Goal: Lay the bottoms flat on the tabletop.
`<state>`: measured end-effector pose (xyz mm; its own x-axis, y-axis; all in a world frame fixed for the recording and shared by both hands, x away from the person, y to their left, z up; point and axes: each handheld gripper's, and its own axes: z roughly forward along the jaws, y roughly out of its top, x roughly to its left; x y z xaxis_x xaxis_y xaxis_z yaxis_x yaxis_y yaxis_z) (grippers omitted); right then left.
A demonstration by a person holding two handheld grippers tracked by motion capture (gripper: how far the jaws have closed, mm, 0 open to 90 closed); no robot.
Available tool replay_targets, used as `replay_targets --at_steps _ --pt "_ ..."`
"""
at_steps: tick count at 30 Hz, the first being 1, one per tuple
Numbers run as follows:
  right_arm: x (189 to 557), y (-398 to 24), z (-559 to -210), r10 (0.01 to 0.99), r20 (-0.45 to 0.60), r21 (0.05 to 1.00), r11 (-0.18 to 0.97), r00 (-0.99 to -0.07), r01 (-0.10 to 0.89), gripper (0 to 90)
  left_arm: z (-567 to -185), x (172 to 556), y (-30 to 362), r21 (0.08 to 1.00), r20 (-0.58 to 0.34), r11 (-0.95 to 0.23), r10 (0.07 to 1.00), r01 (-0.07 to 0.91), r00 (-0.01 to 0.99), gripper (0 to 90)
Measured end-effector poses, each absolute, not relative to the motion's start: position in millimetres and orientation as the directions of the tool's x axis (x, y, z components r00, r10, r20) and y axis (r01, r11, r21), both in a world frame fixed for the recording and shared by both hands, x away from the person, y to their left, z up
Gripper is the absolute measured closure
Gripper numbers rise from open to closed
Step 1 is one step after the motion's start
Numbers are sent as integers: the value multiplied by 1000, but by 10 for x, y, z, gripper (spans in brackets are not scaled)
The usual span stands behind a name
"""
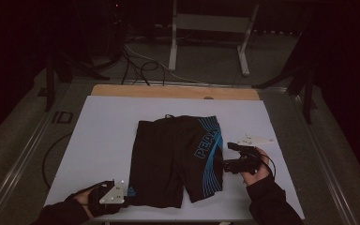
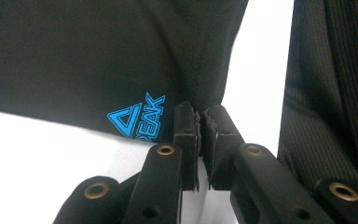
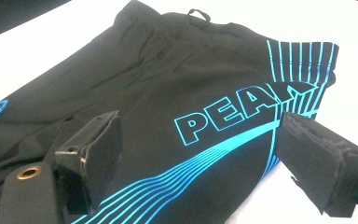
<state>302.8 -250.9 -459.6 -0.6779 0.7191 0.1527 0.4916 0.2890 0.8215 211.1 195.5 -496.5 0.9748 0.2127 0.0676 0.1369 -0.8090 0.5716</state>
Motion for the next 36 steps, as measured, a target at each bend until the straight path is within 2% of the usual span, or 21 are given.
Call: replay_targets --at_steps 6,14,17,21,29,36 --pt "3030 -2511 -4596 719 154 821 288 -678 493 154 -4886 2090 2046 582 79 -805 193 112 978 848" --pt "3027 -2511 -4598 720 153 822 288 -677 492 154 -4988 2069 2023 558 62 -825 156 95 986 825" --pt "3028 -2515 -4597 721 156 821 286 -676 494 154 -5022 2067 2027 551 38 -829 144 99 989 670" --pt "3029 -2509 -4600 720 151 822 289 -678 491 154 -5009 2064 2039 559 33 -825 126 86 991 583" --pt "3031 -2521 -4595 720 153 823 286 -676 491 154 -4890 2204 2130 649 8 -734 271 201 963 342" --pt "3031 -2532 -4600 724 150 823 286 -673 490 154 -4816 2357 2205 693 -33 -665 359 280 933 203"
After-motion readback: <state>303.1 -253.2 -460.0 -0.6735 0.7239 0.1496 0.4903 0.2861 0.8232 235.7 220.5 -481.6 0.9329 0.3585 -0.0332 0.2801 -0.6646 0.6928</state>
